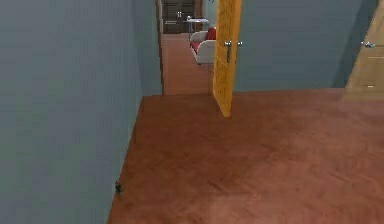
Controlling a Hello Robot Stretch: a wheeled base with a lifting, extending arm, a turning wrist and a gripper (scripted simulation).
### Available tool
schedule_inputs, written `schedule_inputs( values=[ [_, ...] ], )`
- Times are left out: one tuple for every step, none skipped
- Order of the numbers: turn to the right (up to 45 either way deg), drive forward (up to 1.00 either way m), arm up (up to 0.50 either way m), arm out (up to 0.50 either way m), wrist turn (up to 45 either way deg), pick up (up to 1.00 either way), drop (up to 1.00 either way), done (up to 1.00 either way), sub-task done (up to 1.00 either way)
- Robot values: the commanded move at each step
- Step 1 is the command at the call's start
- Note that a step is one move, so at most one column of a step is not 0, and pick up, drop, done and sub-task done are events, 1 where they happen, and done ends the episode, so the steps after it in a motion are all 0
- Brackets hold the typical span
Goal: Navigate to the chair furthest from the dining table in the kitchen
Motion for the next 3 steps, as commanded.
schedule_inputs(
  values=[
    [0.0, 1.00, 0.00, 0.00, 0.0, 0.00, 0.00, 0.00, 0.00],
    [0.0, 0.65, 0.00, 0.00, 0.0, 0.00, 0.00, 0.00, 0.00],
    [-6.0, 0.00, 0.00, 0.00, 0.0, 0.00, 0.00, 0.00, 0.00]
  ],
)
